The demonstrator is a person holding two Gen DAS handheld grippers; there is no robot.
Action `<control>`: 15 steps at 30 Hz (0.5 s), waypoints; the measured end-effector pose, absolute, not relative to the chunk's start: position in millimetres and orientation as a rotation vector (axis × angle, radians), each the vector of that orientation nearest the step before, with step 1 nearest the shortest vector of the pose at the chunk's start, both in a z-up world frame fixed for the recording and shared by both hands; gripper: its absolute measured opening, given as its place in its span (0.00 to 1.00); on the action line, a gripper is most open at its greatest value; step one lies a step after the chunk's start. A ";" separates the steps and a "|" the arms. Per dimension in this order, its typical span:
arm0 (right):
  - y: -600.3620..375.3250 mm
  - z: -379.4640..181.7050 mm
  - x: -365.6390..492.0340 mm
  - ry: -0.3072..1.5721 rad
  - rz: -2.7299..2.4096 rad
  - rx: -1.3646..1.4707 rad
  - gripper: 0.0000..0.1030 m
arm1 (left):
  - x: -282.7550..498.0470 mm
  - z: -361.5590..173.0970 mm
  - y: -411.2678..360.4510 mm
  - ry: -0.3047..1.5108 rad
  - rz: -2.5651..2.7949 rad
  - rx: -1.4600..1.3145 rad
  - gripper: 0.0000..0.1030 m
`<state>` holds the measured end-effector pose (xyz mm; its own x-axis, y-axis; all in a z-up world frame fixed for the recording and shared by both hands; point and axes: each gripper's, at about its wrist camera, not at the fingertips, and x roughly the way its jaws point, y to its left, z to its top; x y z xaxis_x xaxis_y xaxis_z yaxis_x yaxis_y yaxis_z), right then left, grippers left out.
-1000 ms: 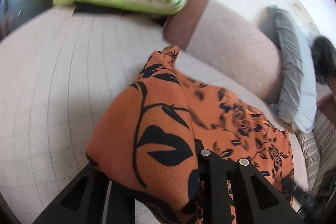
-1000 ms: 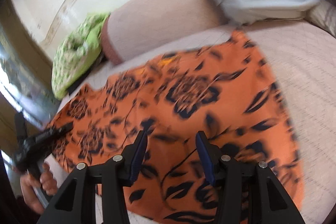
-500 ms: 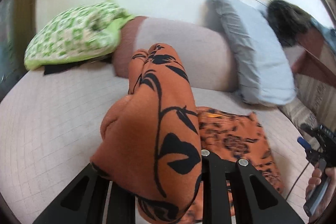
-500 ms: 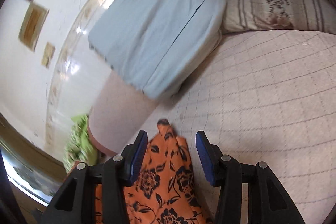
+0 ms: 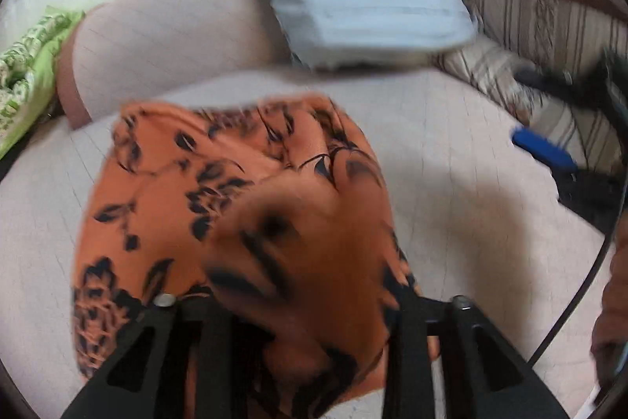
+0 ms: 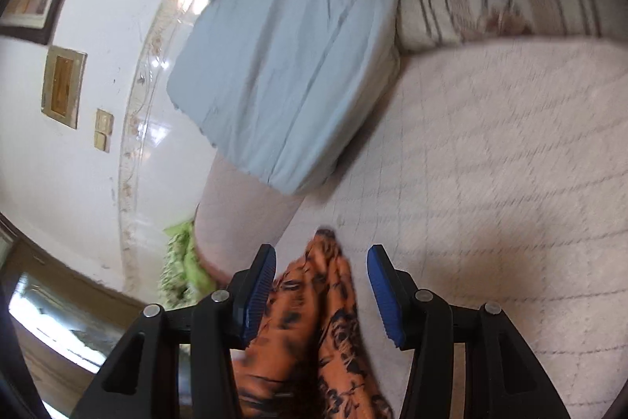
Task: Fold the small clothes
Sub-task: 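Fold the blouse corner with the left gripper while the right gripper pinches the blouse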
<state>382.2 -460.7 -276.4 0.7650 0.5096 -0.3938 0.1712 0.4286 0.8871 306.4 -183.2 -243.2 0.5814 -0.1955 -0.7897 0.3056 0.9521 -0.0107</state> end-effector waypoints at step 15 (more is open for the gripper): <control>-395.0 -286.3 407.4 0.920 0.385 1.004 0.53 | 246.0 -187.5 -74.2 0.794 -0.333 0.128 0.73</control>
